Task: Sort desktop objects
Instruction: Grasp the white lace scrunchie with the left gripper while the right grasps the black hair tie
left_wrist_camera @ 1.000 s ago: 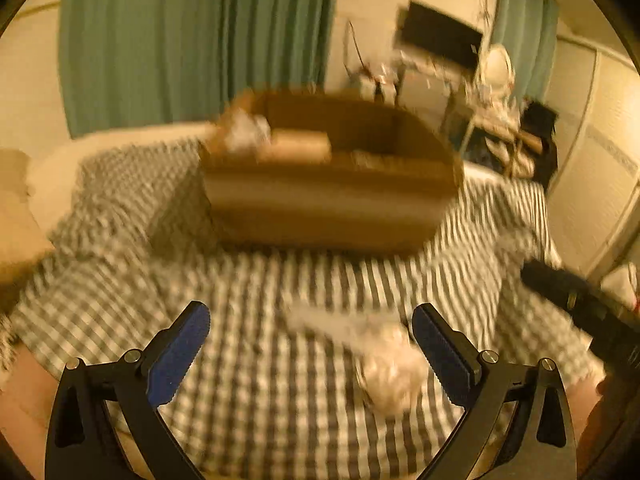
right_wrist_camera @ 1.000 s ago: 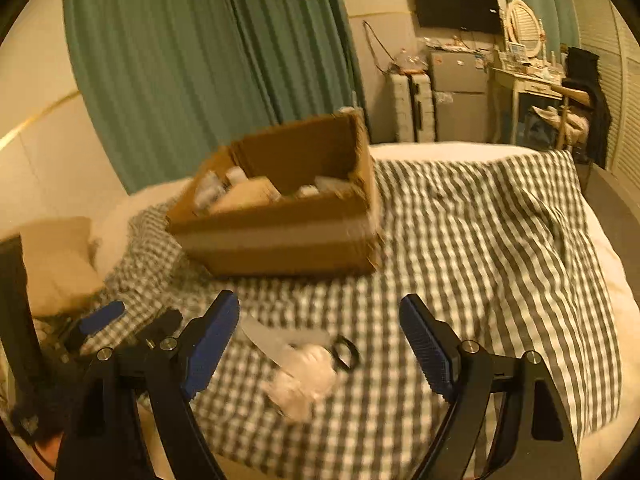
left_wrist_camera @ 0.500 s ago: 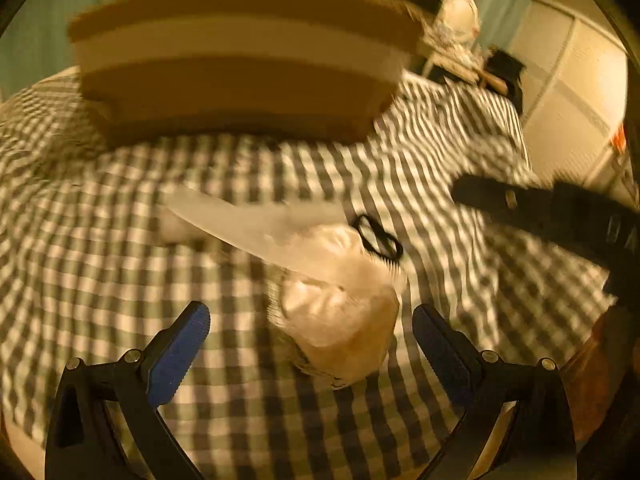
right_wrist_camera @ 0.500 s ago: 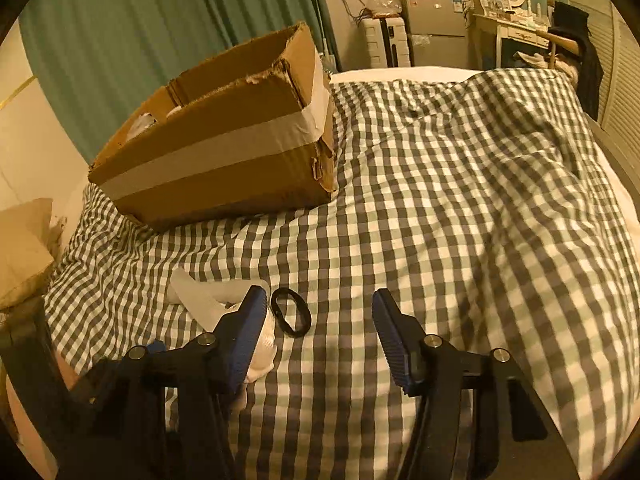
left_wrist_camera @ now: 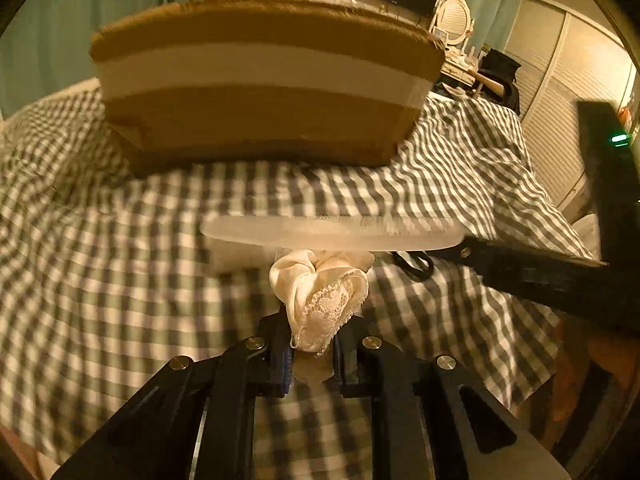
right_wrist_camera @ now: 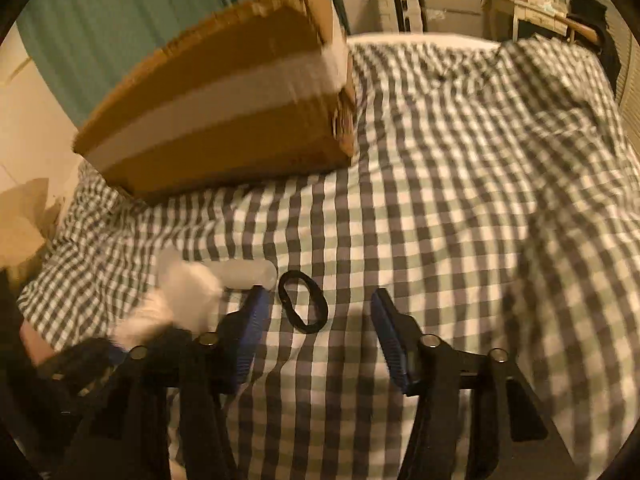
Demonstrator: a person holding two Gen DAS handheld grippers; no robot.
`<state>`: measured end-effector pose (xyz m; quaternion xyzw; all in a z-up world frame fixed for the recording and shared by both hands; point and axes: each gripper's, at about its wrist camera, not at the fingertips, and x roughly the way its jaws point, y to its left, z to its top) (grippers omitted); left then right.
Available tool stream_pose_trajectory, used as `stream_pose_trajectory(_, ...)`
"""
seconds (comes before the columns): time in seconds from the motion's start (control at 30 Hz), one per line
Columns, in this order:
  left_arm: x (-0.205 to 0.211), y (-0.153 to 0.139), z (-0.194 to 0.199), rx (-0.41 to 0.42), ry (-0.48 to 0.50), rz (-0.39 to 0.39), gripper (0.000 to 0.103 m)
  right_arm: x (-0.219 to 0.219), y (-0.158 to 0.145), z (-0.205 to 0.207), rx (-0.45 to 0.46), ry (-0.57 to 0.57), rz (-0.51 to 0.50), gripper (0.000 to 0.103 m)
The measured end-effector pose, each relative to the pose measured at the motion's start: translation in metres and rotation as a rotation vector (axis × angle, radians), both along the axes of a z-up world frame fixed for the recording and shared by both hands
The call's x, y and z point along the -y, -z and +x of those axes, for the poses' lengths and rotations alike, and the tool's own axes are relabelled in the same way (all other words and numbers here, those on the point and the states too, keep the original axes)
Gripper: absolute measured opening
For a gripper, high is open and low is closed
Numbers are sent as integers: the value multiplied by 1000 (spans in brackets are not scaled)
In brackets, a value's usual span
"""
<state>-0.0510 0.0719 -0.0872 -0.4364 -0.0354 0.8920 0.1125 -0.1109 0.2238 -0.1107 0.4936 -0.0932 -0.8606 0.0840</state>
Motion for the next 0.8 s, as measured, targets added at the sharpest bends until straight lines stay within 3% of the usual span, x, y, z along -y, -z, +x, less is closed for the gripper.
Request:
stream_pose_trajectory(0.17,5,4,0,-1,1,-5,15,5,15,-8,44,7,49,31)
stream_pose_trajectory(0.2,5,7,-1,7,2,-2,15,9,15,-7,41,-9,75,25)
stream_pose_trajectory(0.23,6,9,-1,17,4,-3,15,13,15,-5,39,-24,101,8)
stream_pose_trajectory(0.27,5,11,-2,24,4,-4,15,14,15,-3,36,-25,101,4)
stream_pose_trajectory(0.53,-1,12,12,104,37,42,15,3,-23,27,-60,6,51,4)
stream_pose_trajectory(0.67,-9,5,33,88,66,69,15,5,-43,44,-107,12,62,4)
stream_pose_trajectory(0.8,-13,-14,47,23,79,35,15,7,-60,56,-136,9,55,4)
